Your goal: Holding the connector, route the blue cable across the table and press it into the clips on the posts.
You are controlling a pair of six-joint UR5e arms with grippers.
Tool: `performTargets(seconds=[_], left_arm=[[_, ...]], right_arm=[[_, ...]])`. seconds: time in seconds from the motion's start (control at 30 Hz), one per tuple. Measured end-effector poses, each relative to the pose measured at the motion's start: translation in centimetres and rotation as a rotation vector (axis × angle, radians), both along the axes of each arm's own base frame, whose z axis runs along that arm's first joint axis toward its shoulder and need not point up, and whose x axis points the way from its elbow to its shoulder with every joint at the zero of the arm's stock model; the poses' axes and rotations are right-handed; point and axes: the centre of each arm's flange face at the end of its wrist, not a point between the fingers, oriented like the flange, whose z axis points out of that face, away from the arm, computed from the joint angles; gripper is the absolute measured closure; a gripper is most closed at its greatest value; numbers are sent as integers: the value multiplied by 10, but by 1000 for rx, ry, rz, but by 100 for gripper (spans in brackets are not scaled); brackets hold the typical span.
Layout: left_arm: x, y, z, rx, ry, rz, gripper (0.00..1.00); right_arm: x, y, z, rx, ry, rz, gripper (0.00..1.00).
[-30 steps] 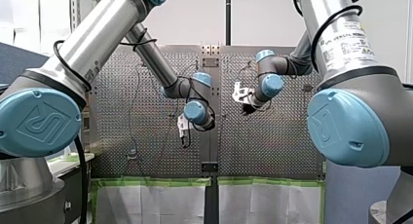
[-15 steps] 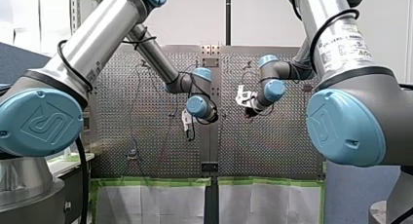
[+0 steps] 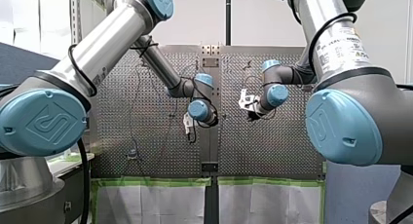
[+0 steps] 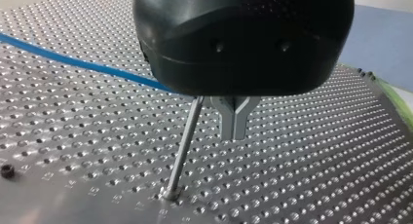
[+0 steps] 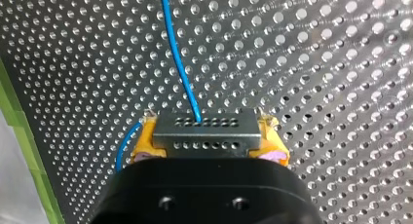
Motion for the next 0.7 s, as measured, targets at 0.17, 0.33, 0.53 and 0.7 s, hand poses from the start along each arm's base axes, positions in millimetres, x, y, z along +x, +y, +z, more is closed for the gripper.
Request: performTargets(seconds=[0.17,0.33,0.53,0.7], left_arm=[[14,5,7,-13,-14,0,100],[31,12,5,-10,-8,1,100],[45,15,1,10,12,18,100],[58,20,12,19,9,46,100]], right_arm=[[-3,-5,-3,-5,-7,-10,100],[-8,-12,-5,-11,-17,-22,100],[-16,-22,-1,-23,-26,-42,100],[-23,-35,6,-42,-35,-54,100]])
